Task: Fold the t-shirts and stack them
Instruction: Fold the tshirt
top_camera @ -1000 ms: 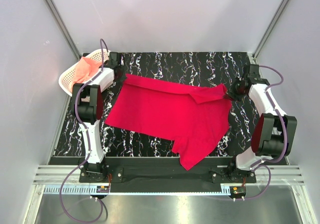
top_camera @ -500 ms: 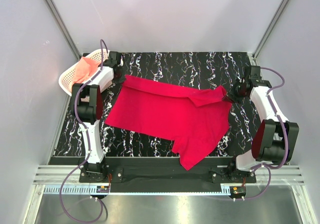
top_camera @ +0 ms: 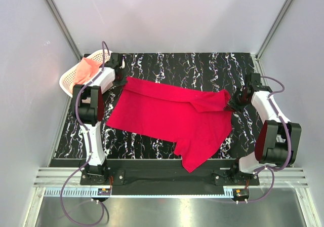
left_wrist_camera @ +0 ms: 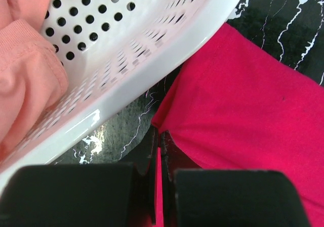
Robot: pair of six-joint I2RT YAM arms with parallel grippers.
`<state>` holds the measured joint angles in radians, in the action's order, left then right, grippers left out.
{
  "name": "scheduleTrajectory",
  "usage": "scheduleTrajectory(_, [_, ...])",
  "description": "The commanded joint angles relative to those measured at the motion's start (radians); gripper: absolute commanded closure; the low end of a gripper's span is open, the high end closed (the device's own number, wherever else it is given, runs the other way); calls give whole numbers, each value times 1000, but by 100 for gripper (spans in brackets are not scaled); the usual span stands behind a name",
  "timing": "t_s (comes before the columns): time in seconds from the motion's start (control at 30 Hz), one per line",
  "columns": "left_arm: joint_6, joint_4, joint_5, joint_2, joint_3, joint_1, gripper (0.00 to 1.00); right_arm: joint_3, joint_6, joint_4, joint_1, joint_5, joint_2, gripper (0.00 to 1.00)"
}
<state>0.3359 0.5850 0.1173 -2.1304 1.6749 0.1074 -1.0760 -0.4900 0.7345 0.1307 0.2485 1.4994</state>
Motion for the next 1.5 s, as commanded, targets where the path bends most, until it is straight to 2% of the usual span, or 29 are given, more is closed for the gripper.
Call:
scheduleTrajectory(0.0, [-15, 6, 2, -11, -4, -8, 100, 14, 18, -12, -6, 2, -13, 100])
scheduleTrajectory(0.37, [-6, 27, 4, -2, -29, -8, 100, -18, 77, 23, -6, -35, -10, 100])
scheduleTrajectory(0.8, [9, 64, 54, -25, -24, -8, 100, 47, 82, -9, -6, -31, 2, 100])
scheduleTrajectory(0.9, [11, 84, 71, -23, -17, -8, 86, 63, 82, -21, -6, -28, 4, 100])
scheduleTrajectory(1.03, [20, 99, 97, 38, -32, 9, 61, 80, 67, -29, -6, -28, 25, 99])
scheduleTrajectory(1.17, [38, 113, 88, 119, -52, 60, 55, 97, 54, -55, -6, -23, 62, 99])
scheduleTrajectory(1.3, [74, 92, 25, 155, -50, 112, 55, 71, 48, -47, -6, -26, 99, 99])
scheduleTrajectory(1.47, [92, 61, -54, 74, 29, 140, 54, 67, 4, -52, -6, 28, 120, 99])
